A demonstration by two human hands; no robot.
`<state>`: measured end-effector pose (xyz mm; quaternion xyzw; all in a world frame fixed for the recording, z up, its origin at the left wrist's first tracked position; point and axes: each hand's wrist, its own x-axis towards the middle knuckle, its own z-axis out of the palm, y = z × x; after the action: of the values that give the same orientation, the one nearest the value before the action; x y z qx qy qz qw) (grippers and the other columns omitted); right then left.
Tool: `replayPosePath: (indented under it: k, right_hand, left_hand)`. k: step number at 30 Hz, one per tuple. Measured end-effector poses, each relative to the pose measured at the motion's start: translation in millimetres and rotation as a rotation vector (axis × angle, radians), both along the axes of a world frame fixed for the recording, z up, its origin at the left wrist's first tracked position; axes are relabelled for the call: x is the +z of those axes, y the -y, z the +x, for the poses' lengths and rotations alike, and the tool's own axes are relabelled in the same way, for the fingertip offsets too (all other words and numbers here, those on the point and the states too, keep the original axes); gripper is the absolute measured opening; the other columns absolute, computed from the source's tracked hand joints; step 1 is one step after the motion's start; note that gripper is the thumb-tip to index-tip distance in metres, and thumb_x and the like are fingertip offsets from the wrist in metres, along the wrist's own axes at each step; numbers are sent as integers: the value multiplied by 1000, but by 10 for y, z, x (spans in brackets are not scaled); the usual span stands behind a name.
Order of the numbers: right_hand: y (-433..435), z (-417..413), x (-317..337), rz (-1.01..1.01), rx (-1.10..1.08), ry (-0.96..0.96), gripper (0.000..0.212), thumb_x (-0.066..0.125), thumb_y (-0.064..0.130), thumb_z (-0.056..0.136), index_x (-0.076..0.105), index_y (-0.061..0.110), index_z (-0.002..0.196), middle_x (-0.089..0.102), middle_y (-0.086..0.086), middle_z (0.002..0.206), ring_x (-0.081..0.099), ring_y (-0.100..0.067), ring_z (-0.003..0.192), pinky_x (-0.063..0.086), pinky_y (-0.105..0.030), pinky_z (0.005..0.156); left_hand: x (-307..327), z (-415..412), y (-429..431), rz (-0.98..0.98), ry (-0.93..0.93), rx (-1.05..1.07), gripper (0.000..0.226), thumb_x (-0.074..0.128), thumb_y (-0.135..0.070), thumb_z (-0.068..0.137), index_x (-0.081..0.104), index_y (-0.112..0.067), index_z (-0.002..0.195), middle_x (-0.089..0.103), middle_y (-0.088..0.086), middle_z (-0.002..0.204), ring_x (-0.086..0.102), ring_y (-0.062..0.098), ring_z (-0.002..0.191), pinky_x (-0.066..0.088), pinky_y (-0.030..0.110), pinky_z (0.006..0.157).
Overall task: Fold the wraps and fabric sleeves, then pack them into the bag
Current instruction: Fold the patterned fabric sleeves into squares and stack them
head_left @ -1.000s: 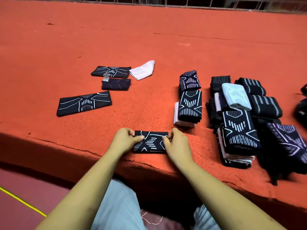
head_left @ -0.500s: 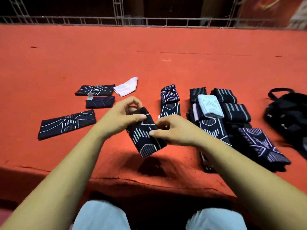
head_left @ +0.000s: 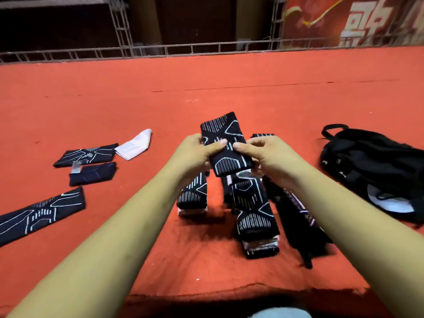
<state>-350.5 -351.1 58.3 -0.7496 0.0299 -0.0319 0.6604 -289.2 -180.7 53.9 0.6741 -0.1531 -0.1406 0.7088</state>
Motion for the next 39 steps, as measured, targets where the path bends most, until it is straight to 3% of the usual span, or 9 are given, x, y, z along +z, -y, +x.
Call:
replayPosePath:
  k: [4, 8, 11, 14, 16, 22, 31, 36, 39]
  right_hand:
    - [588, 85, 41, 23, -116, -41, 19, 75, 26, 86, 66, 10, 78, 53, -15, 81, 47, -26, 74, 37, -31, 61]
    - [1118, 132, -46, 24, -234, -102, 18, 74, 21, 86, 60, 15, 78, 59, -1, 64, 54, -15, 56, 42, -22, 53]
    - [1386, 169, -230, -33, -325, -140, 20, 76, 20, 85, 56, 15, 80, 55, 0, 61, 44, -11, 46, 34, -18, 41]
    - [1541, 218, -444, -47, -351, -199, 23, 76, 20, 86, 54, 15, 79, 54, -4, 63, 42, -12, 46, 32, -19, 41]
    - [1581, 259, -562, -60, -357, -229, 24, 76, 20, 86, 54, 14, 77, 54, -4, 62, 41, -9, 40, 33, -18, 39]
    - [1588, 362, -794, -200, -333, -263, 21, 73, 22, 88, 56, 13, 82, 52, -2, 65, 44, -12, 53, 34, -21, 44]
    - [1565, 357, -647, -523, -390, -206, 19, 68, 23, 87, 62, 6, 83, 55, -8, 63, 47, -21, 56, 37, -28, 55]
    - [1311, 384, -213, -699, -431, -86, 25, 59, 20, 88, 66, -4, 92, 70, -19, 92, 63, -34, 89, 50, -38, 78]
    - [890, 520, -1, -702, -358, 19, 25, 58, 16, 86, 68, -6, 92, 69, -28, 94, 64, -41, 90, 52, -43, 75]
  left_hand:
    - [88, 137, 633, 12, -94, -45, 5, 64, -2, 93, 61, -6, 93, 72, 11, 87, 72, 17, 72, 61, 29, 66]
    - [19, 272, 1187, 76, -86, -59, 42, 60, 7, 87, 41, -8, 121, 64, 22, 108, 71, 28, 85, 62, 42, 78]
    - [-135, 367, 1482, 370, 110, -86, 47, 69, -8, 81, 40, -16, 118, 65, 19, 111, 70, 31, 89, 60, 48, 80]
    - [-226, 423, 1678, 768, 381, -59, 44, 72, -23, 82, 45, -11, 115, 63, 11, 107, 59, 27, 87, 46, 34, 66]
    - [-297, 441, 1762, 880, 434, -44, 43, 70, -25, 84, 47, -6, 116, 61, 14, 111, 56, 28, 92, 37, 32, 62]
    - [-609, 468, 1823, 1101, 612, -38, 36, 60, -29, 91, 52, -2, 114, 63, 21, 115, 59, 36, 105, 41, 34, 73]
    - [-486, 520, 1682, 1012, 681, -10, 32, 57, -30, 91, 57, -5, 112, 65, 14, 109, 59, 30, 100, 49, 38, 82]
    - [-146, 601, 1207, 874, 636, 85, 23, 62, -25, 91, 62, -9, 108, 67, 8, 106, 60, 23, 91, 48, 30, 72]
    - [0, 668, 666, 861, 600, 182, 22, 63, -24, 91, 65, -9, 106, 67, 7, 106, 59, 23, 97, 41, 28, 77]
